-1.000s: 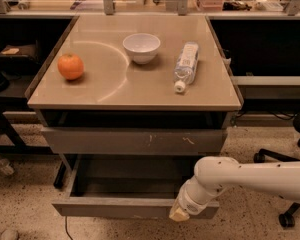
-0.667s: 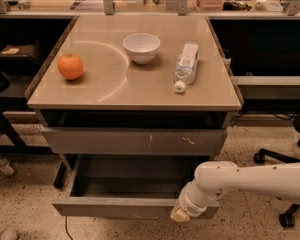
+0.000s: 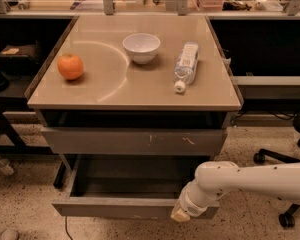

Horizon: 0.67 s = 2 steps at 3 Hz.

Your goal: Close middle drawer

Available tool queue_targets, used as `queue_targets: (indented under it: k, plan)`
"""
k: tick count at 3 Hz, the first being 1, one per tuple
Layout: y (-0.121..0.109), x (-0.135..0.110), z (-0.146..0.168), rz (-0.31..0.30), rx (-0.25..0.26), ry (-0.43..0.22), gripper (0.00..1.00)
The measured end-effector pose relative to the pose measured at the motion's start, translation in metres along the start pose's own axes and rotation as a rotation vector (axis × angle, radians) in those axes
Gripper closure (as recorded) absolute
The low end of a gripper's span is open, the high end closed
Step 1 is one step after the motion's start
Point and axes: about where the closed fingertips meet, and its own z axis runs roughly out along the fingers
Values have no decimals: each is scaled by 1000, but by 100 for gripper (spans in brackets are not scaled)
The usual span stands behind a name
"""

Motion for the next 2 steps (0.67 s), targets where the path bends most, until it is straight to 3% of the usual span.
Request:
queue_targets:
  k: [2]
  plan:
    - [0,0,0,0,0,0,12]
